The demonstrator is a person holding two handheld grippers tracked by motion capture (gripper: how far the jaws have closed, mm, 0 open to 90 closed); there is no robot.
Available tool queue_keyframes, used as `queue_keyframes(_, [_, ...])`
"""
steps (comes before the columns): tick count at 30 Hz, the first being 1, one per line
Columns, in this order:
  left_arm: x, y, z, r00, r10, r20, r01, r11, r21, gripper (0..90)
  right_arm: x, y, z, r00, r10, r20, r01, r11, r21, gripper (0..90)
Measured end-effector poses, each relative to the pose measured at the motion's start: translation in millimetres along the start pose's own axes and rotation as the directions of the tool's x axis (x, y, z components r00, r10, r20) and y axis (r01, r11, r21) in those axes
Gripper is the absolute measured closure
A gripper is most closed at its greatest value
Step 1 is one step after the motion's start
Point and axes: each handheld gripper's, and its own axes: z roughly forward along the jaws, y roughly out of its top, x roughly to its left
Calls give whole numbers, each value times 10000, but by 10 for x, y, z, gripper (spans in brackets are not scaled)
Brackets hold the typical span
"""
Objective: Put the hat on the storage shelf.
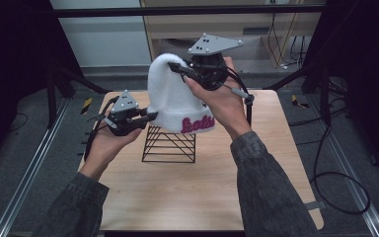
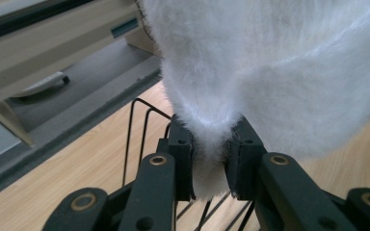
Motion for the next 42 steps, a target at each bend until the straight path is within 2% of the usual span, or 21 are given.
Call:
queue_keyframes(3, [-4, 10, -55, 9996, 83, -281, -86, 9999, -100, 750, -46, -27, 12, 10000, 79, 48, -79, 10000, 14, 825])
queue_keyframes(9, [10, -2, -113, 9992, -86, -389, 76, 9997, -249, 758, -113, -90, 54, 9996, 245, 153, -246, 9997, 72, 825])
queue_keyframes(10, [18, -6, -118, 9991, -15, -421, 6, 9998, -202, 759, -126, -109, 67, 9995, 270, 180, -272, 9996, 92, 825])
queue_keyframes(13, [30, -17, -119, 9990, -133, -431, 125, 9998, -184, 760, -170, -177, 113, 9987, 454, 212, -458, 9988, 182, 825])
queue_keyframes(20, [63, -25, -96, 9979, -326, -568, 312, 9992, -262, 760, -247, -297, 218, 9973, 692, 242, -701, 9969, 364, 824])
queue_keyframes(22, [74, -28, -93, 9972, -158, -728, 140, 9996, -253, 762, -264, -313, 242, 9973, 691, 261, -701, 9968, 395, 824])
queue_keyframes(24, [85, -55, -78, 9963, -204, -837, 190, 9997, -178, 763, -274, -334, 263, 9976, 615, 315, -631, 9967, 519, 824])
queue_keyframes(33, [176, -168, -8, 9930, -328, -1139, 344, 9993, 126, 768, -357, -532, 355, 9961, 807, 352, -836, 9921, 932, 824])
queue_keyframes(36, [170, -189, 20, 9928, -386, -1133, 402, 9991, 115, 768, -391, -567, 376, 9958, 850, 334, -879, 9915, 961, 824])
queue_keyframes(38, [152, -200, 33, 9925, -252, -1200, 277, 9994, 191, 767, -415, -583, 386, 9953, 890, 382, -924, 9908, 987, 825])
queue_keyframes(42, [171, -237, 46, 9907, -380, -1310, 415, 9989, 240, 769, -419, -598, 405, 9952, 905, 368, -936, 9909, 962, 825])
